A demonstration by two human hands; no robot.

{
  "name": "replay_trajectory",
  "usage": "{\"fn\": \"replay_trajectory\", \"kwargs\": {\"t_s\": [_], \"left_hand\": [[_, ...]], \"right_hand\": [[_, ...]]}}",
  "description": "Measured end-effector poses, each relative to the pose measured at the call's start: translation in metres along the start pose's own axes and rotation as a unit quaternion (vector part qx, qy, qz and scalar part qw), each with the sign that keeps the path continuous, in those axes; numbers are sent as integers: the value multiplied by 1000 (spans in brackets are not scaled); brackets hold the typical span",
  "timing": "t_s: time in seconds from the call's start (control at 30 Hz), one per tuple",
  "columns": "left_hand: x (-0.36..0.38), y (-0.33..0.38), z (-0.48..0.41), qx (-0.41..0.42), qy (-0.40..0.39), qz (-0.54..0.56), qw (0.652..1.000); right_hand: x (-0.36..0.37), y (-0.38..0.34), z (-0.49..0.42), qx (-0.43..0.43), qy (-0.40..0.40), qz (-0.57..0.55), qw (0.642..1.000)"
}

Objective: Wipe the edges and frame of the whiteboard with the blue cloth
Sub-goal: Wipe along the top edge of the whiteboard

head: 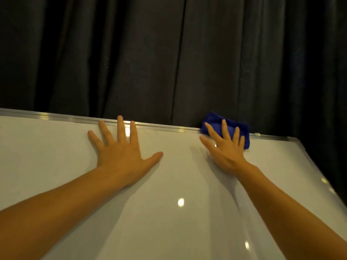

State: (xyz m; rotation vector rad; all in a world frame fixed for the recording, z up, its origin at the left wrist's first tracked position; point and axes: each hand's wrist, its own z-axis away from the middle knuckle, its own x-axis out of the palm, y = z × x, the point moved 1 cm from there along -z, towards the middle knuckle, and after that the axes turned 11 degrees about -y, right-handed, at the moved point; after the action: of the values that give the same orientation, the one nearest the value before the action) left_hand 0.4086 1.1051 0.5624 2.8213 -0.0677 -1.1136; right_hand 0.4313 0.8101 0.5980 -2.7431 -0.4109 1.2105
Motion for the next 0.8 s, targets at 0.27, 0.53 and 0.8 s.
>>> {"fn": "replay_trajectory", "kwargs": {"t_s": [0.27, 0.53, 0.8], "left_hand": [[-11, 20, 6, -14, -50, -31, 998], [-8, 28, 13, 16, -22, 4, 1000], [-6, 128, 16, -45, -72, -15, 996]], "right_hand": [[43, -130, 13, -208, -8, 11, 978], [-16, 33, 16, 3, -33, 48, 998], [5, 8, 14, -197, -29, 32, 979]]}}
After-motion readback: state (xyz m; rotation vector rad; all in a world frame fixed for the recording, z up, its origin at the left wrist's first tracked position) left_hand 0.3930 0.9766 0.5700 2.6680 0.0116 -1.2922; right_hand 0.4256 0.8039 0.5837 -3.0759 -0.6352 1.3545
